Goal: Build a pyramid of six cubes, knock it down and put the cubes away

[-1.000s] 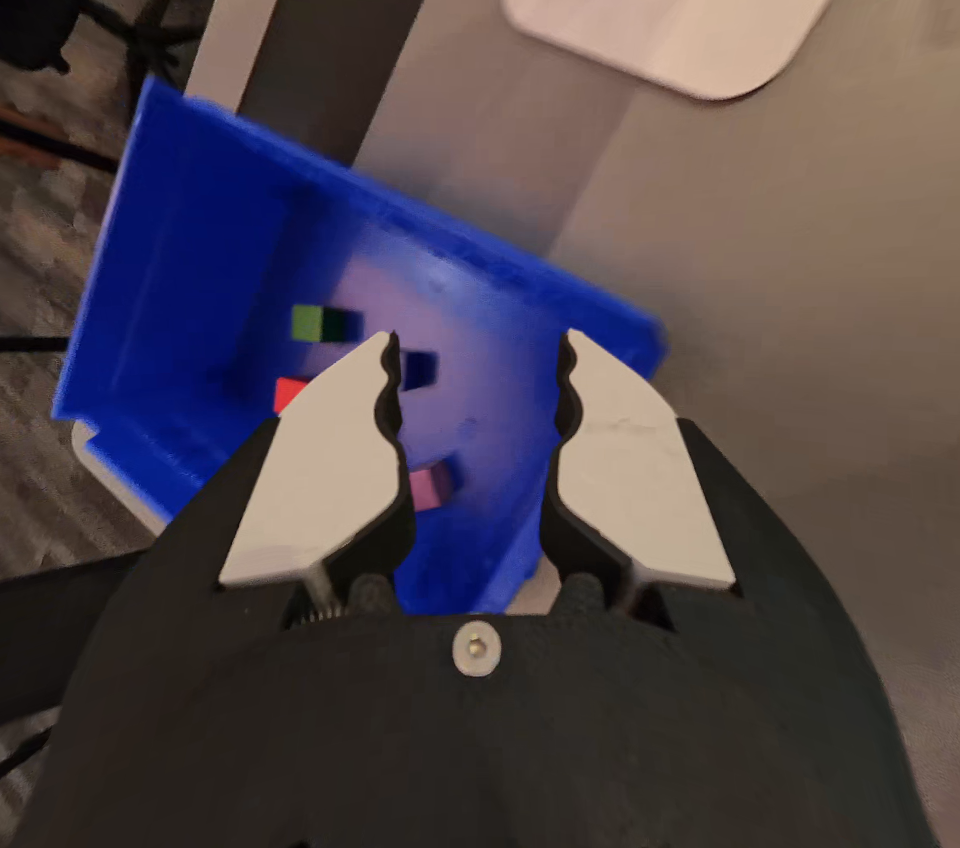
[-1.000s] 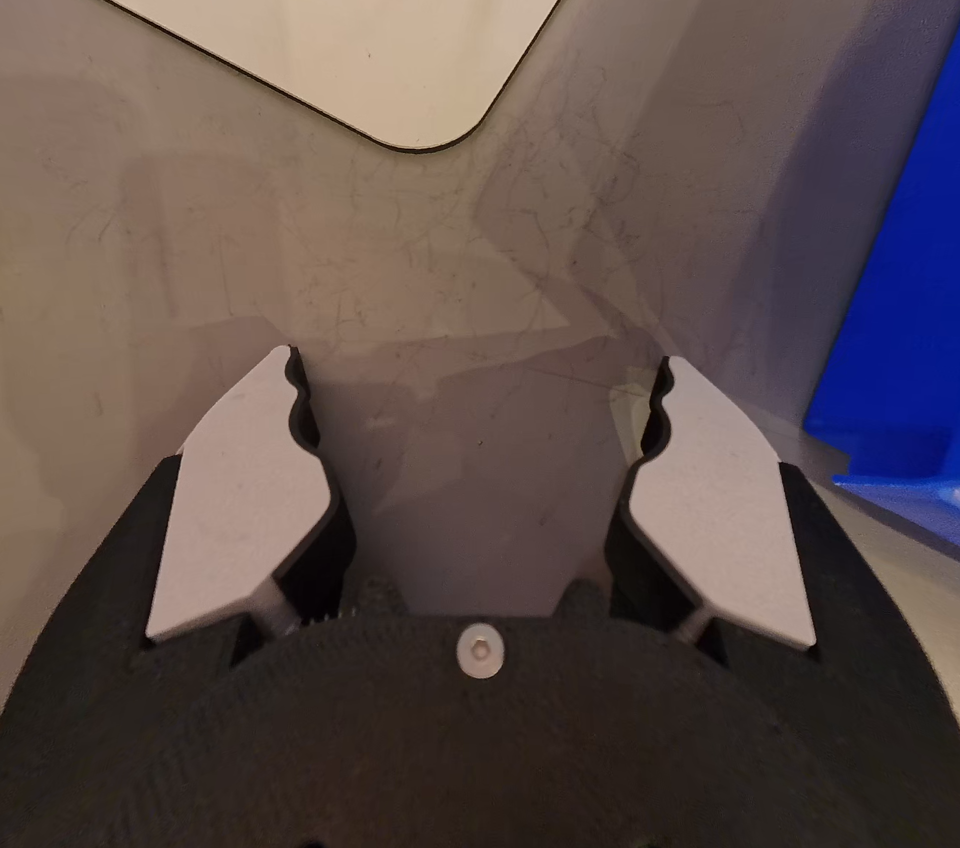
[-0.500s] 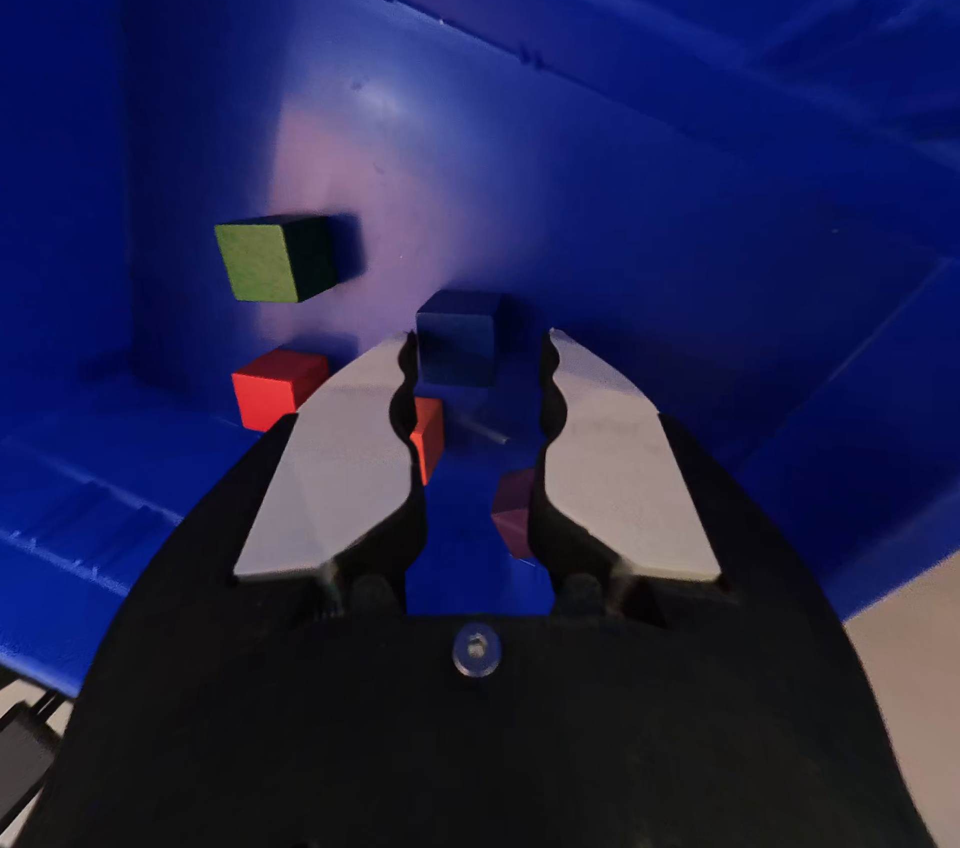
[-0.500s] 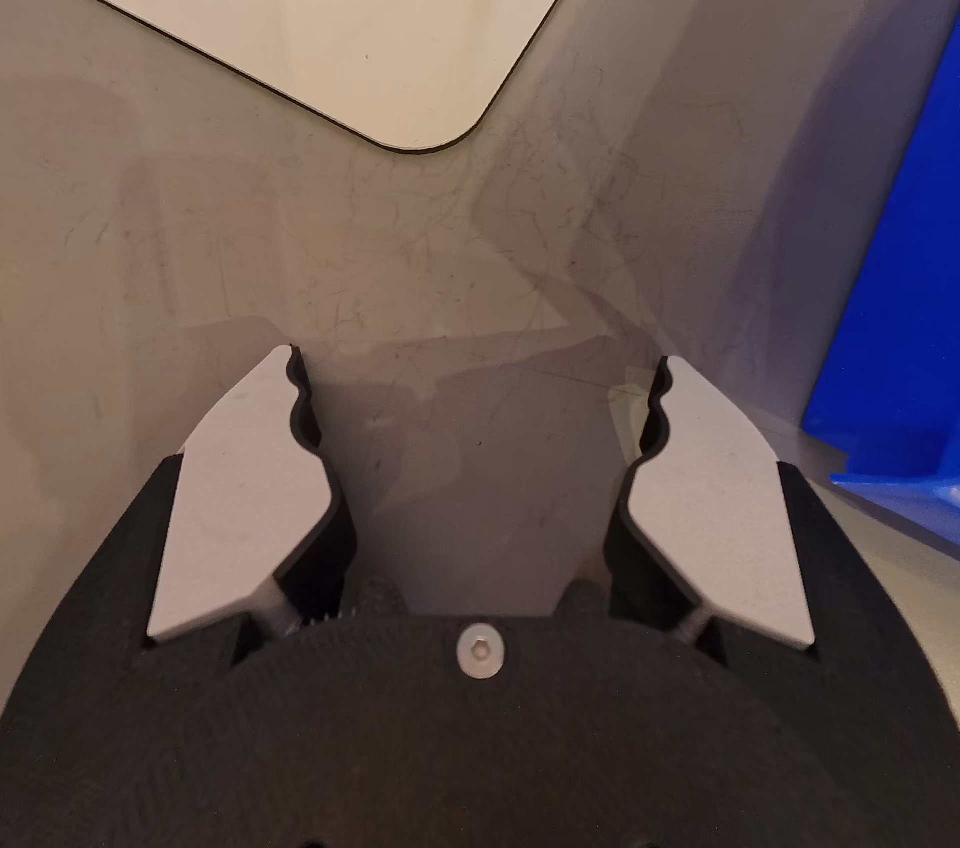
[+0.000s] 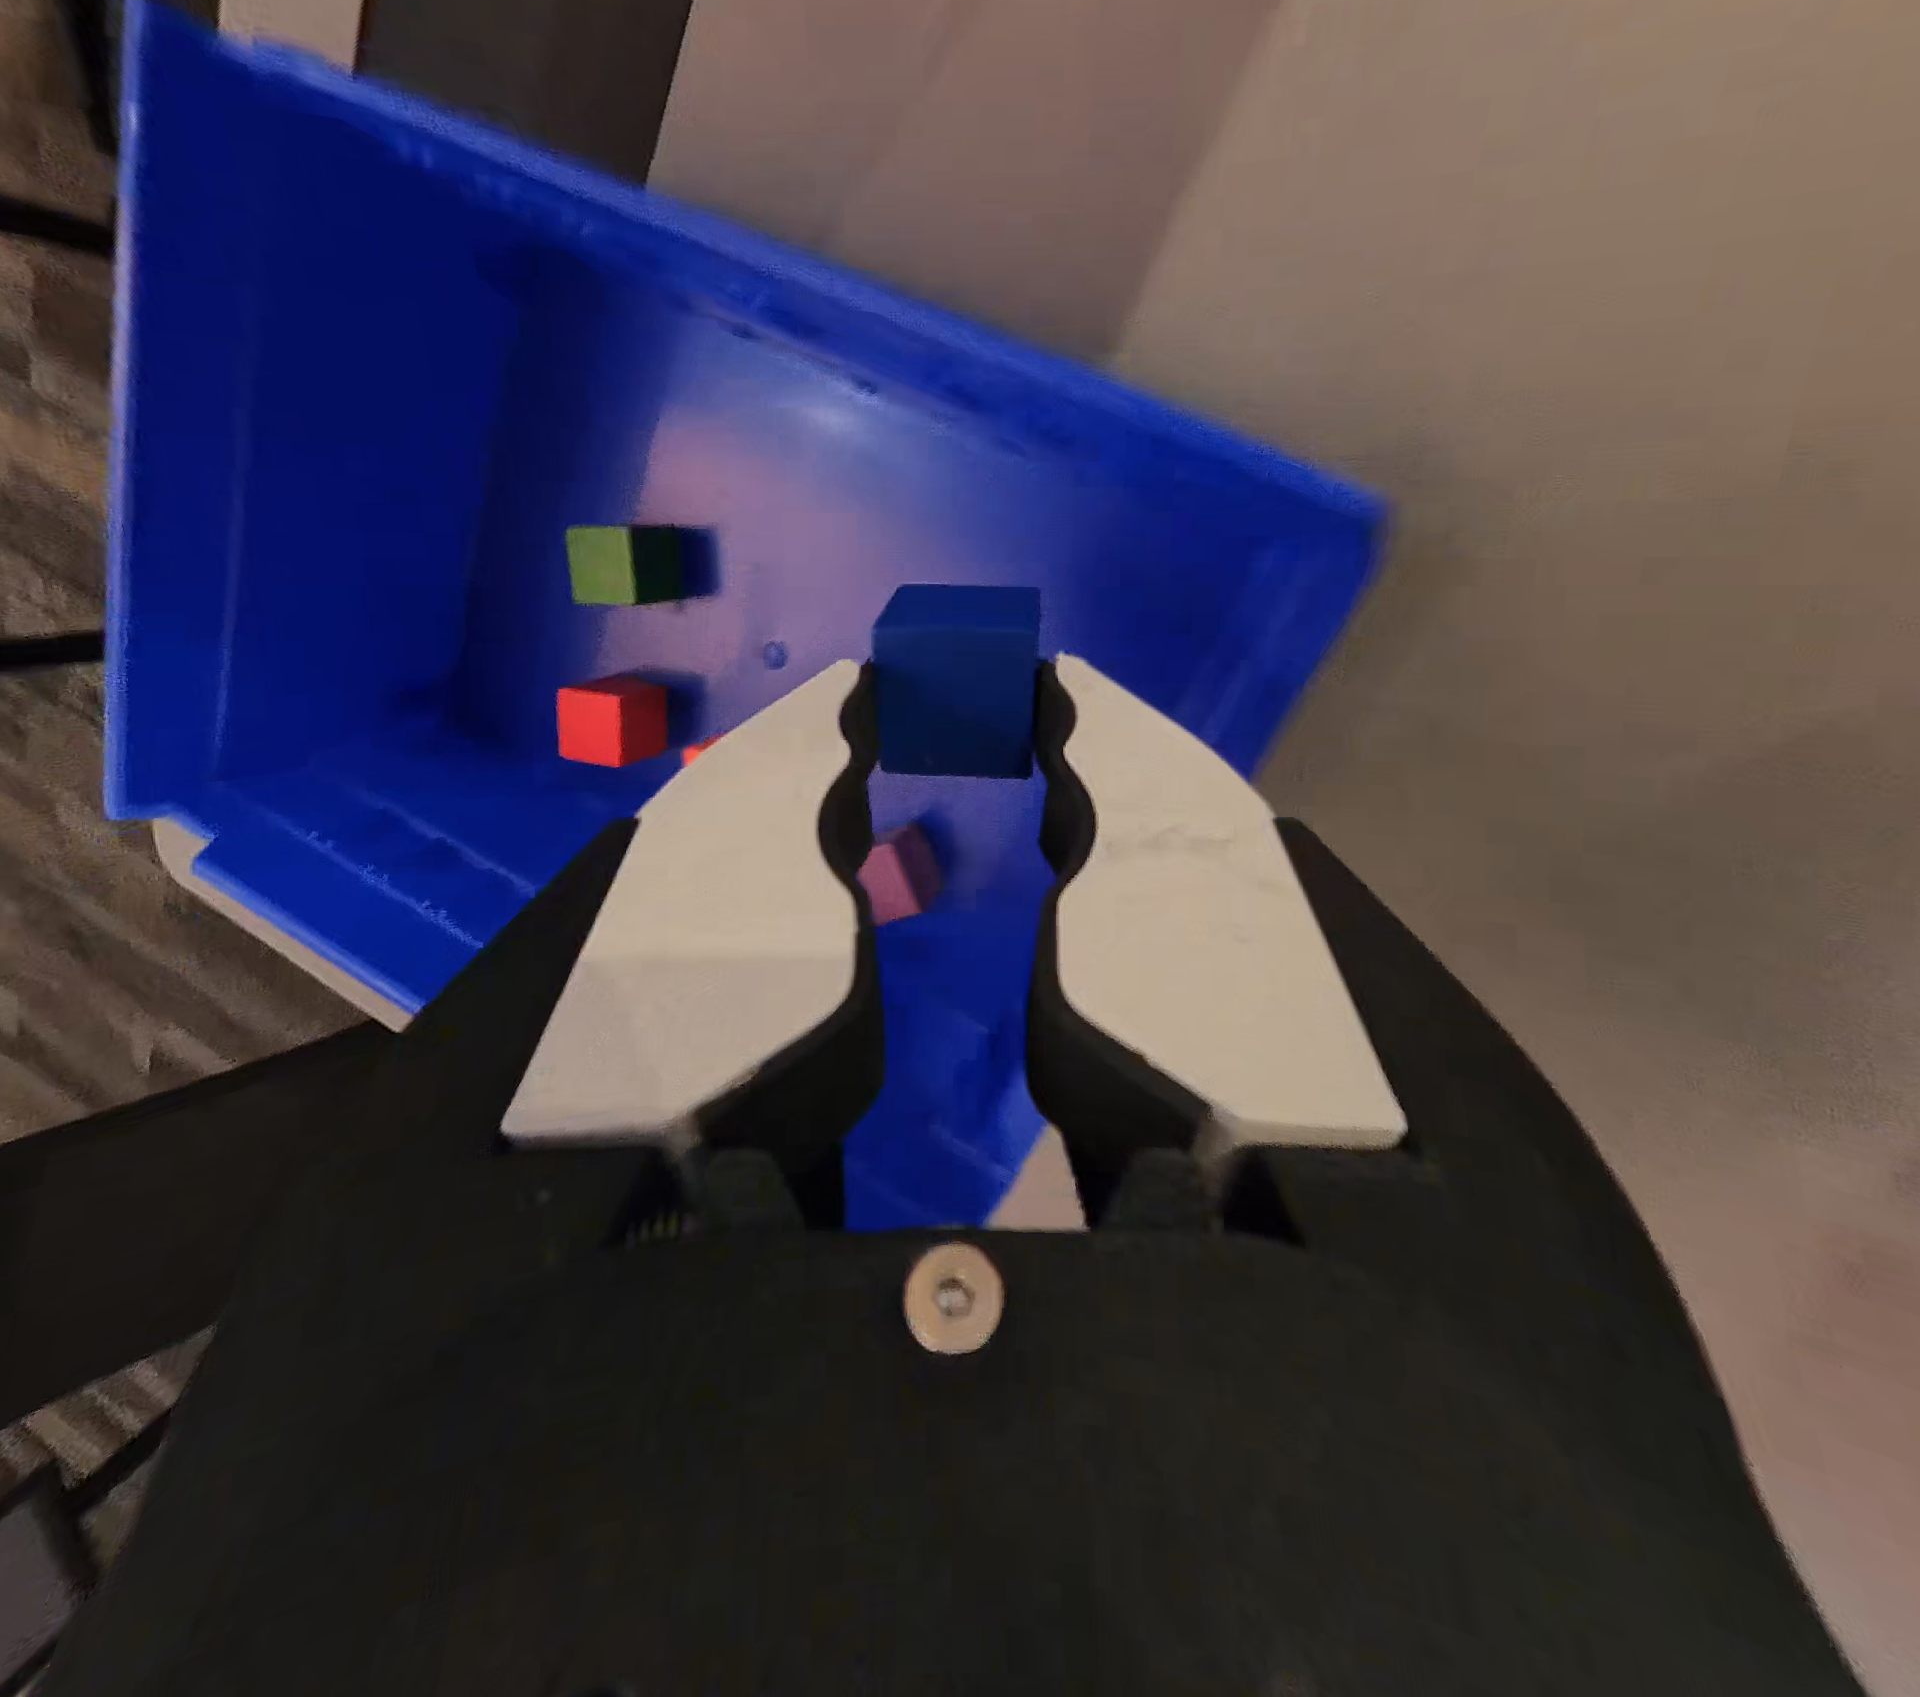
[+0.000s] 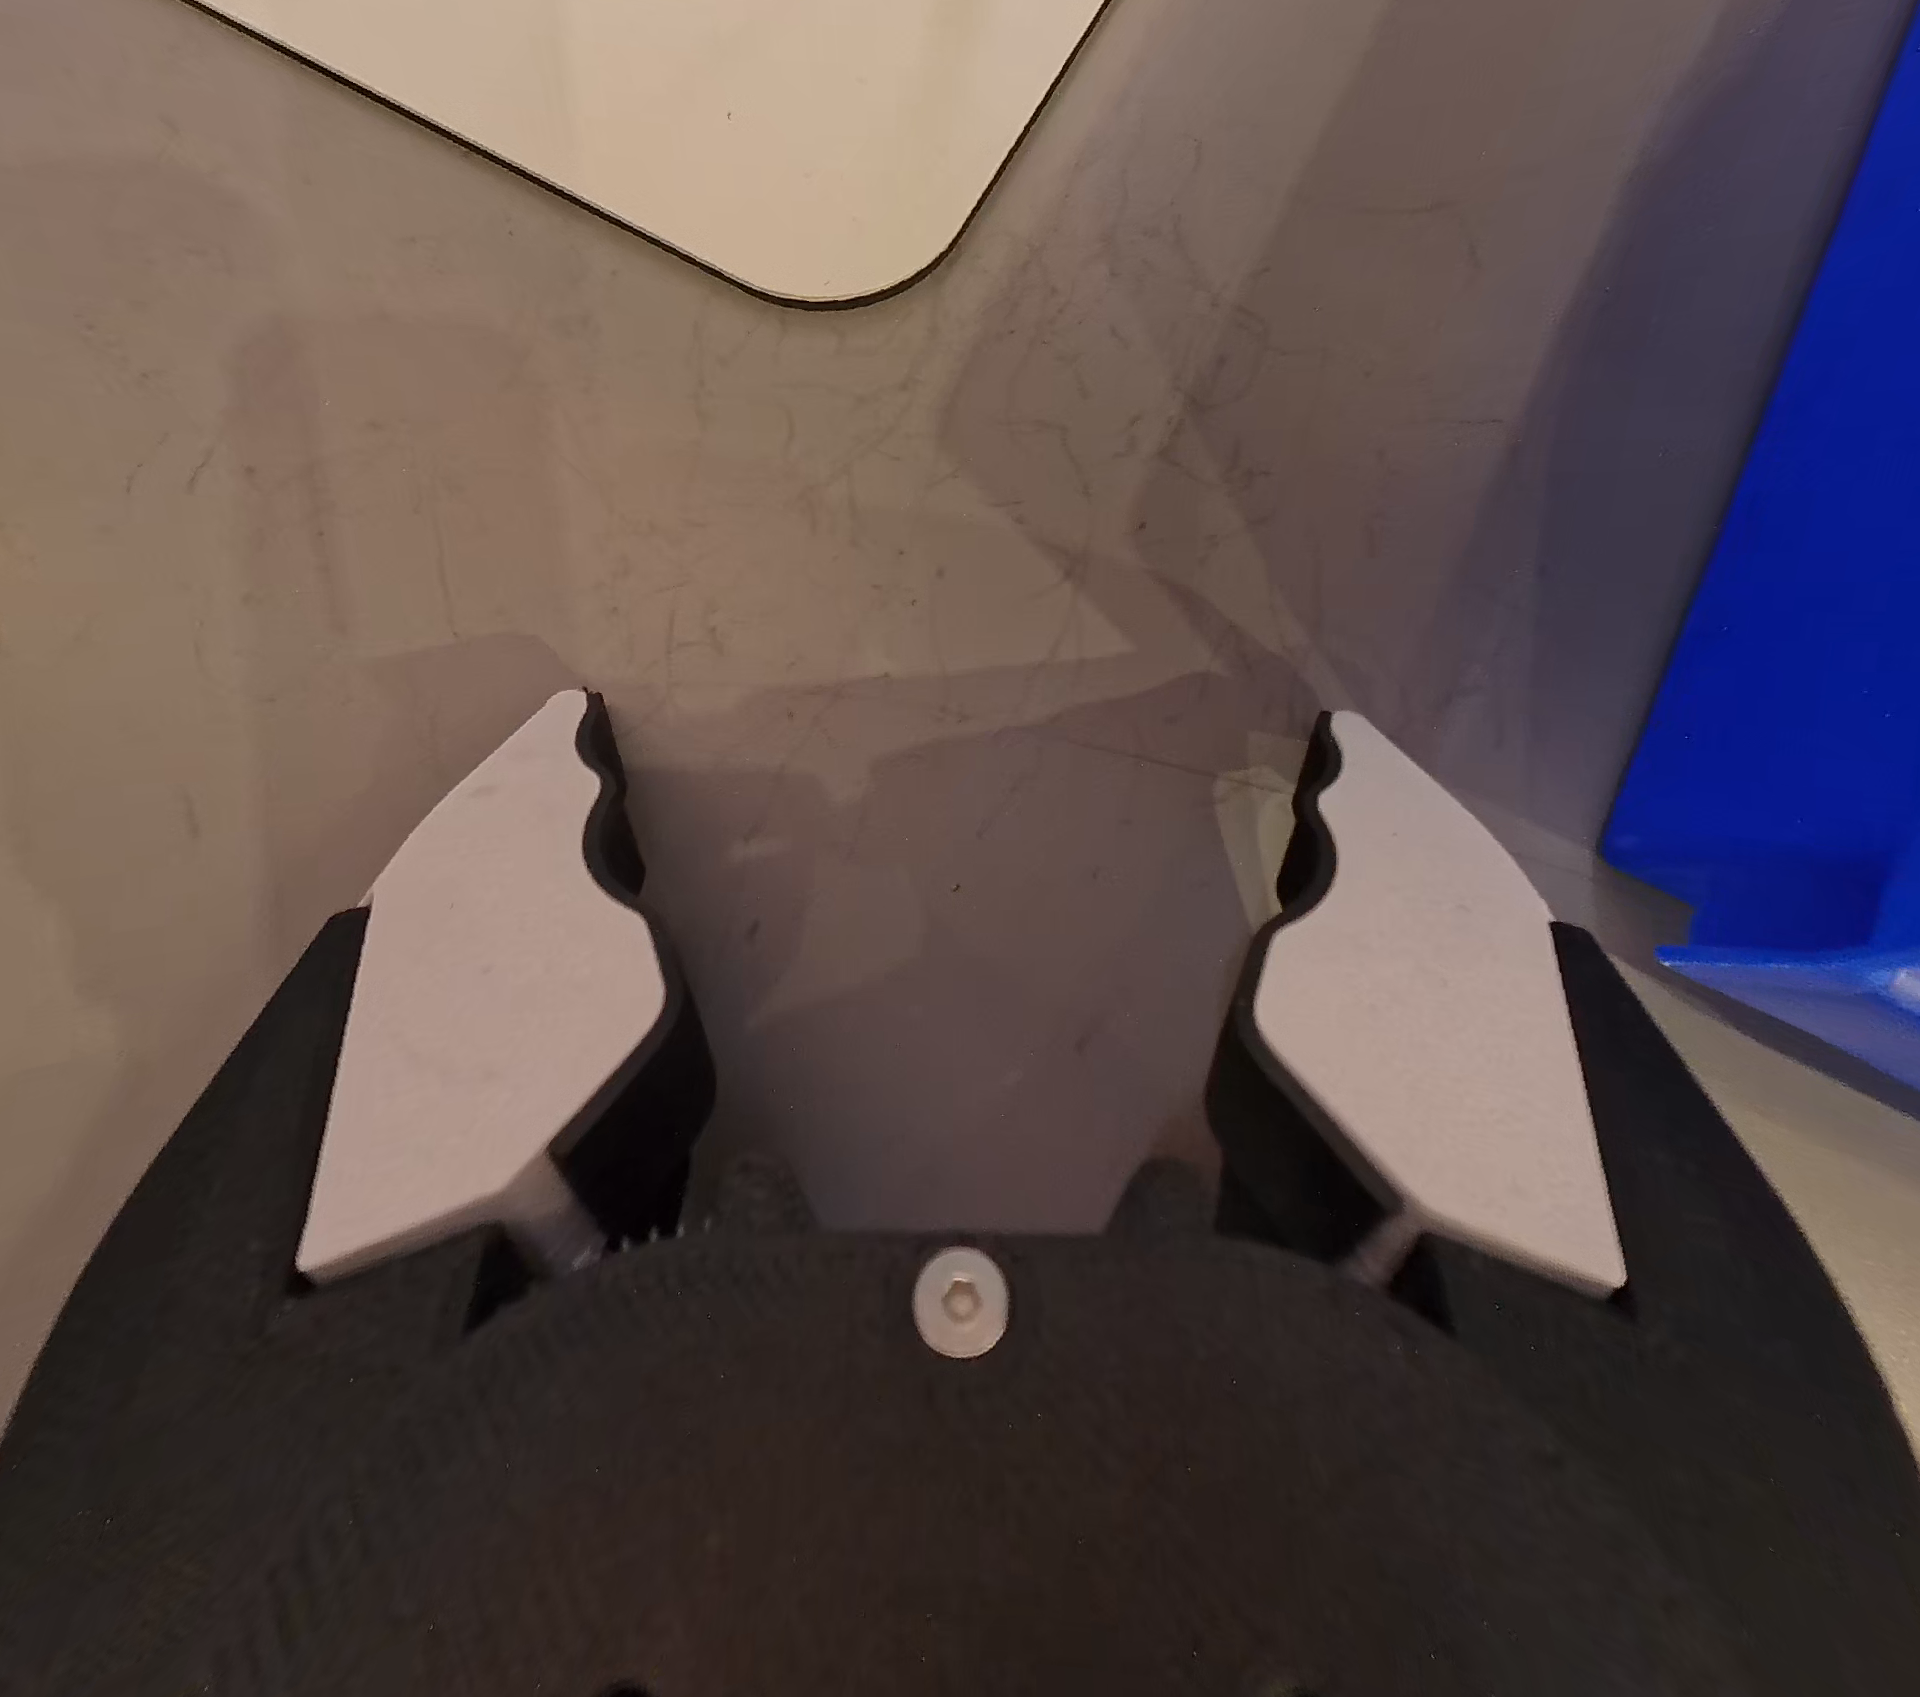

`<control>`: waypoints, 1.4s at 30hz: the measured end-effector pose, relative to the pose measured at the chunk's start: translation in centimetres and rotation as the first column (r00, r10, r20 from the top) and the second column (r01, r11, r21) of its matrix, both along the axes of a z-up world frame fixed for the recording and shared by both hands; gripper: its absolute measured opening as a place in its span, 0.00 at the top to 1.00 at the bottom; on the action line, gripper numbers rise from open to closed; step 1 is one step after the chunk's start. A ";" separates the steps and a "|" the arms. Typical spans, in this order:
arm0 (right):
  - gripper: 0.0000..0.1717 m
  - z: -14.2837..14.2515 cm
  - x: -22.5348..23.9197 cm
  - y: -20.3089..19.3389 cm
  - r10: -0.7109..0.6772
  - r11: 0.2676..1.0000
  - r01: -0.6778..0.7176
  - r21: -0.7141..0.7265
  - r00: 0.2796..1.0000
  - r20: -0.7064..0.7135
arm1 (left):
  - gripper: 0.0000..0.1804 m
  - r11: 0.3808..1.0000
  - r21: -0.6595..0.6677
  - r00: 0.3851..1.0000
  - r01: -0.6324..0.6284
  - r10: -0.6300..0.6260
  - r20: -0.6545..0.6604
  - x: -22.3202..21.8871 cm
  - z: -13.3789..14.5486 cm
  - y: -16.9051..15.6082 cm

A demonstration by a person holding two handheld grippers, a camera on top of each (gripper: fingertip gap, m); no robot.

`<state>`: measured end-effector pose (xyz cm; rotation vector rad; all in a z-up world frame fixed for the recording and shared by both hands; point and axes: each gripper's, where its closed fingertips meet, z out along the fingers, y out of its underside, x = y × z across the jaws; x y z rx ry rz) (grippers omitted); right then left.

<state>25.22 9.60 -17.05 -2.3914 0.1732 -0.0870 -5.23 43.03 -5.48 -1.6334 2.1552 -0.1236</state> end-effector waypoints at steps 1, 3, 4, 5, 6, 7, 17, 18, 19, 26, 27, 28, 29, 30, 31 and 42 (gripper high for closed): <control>0.29 0.0 0.0 0.0 0.000 1.000 0.000 0.000 1.000 0.000 | 0.84 1.000 -0.001 1.000 0.018 -0.018 0.008 0.0 0.5 -1.6; 0.29 0.0 0.0 0.0 0.000 1.000 0.000 0.000 1.000 0.000 | 0.84 0.997 -0.026 0.998 0.067 -0.067 0.009 0.2 0.6 -5.3; 0.29 0.0 0.0 0.0 0.000 1.000 0.000 0.000 1.000 0.000 | 0.84 0.996 -0.036 0.996 0.087 -0.087 -0.001 0.4 0.3 -7.1; 0.29 0.0 0.0 0.0 0.000 1.000 0.000 0.000 1.000 0.000 | 0.84 0.993 -0.042 0.994 0.108 -0.109 -0.010 0.7 -0.2 -8.8; 0.29 0.0 0.0 0.0 0.000 1.000 0.000 0.000 1.000 0.000 | 0.84 0.989 -0.057 0.991 0.135 -0.136 -0.014 1.1 -0.9 -10.7; 0.29 0.0 0.0 0.0 0.000 1.000 0.000 0.000 1.000 0.000 | 0.84 0.984 -0.075 0.986 0.164 -0.166 -0.018 1.5 -1.6 -12.6; 0.29 0.0 0.0 0.0 0.000 1.000 0.000 0.001 1.000 0.000 | 0.84 0.939 -0.139 0.934 0.315 -0.333 -0.130 4.4 -7.9 -22.4; 0.29 0.0 0.0 0.0 0.000 1.000 0.000 0.001 1.000 0.000 | 0.84 0.938 -0.141 0.932 0.317 -0.336 -0.139 4.6 -8.1 -22.7; 0.29 0.0 0.0 0.0 0.000 1.000 0.000 0.001 1.000 0.000 | 0.84 0.936 -0.144 0.929 0.322 -0.342 -0.141 4.8 -8.3 -23.0; 0.30 0.0 0.0 0.0 0.001 1.000 -0.001 0.001 1.000 0.000 | 0.84 0.927 -0.171 0.917 0.335 -0.363 -0.168 5.9 -9.4 -24.2; 0.30 0.0 0.0 0.0 0.001 1.000 -0.001 0.001 1.000 0.000 | 0.85 0.923 -0.182 0.914 0.338 -0.368 -0.168 6.0 -9.5 -24.5; 0.30 0.0 0.0 0.0 0.001 1.000 -0.001 0.001 1.000 0.000 | 0.84 0.922 -0.189 0.913 0.339 -0.371 -0.169 6.2 -9.6 -24.7; 0.30 0.0 0.0 0.0 0.001 1.000 -0.001 0.001 1.000 0.000 | 0.85 0.921 -0.189 0.912 0.340 -0.372 -0.172 6.3 -9.8 -24.9; 0.30 0.0 0.0 0.0 0.001 1.000 -0.001 0.001 1.000 0.000 | 0.85 0.919 -0.191 0.909 0.344 -0.377 -0.178 6.4 -10.0 -25.0; 0.30 0.0 0.0 0.0 0.001 1.000 -0.001 0.001 1.000 0.000 | 0.85 0.919 -0.189 0.906 0.347 -0.380 -0.187 6.4 -10.1 -25.1; 0.30 0.0 0.0 0.0 0.001 1.000 -0.001 0.001 1.000 0.000 | 0.76 0.912 -0.235 0.910 0.335 -0.378 -0.169 6.9 -10.4 -25.7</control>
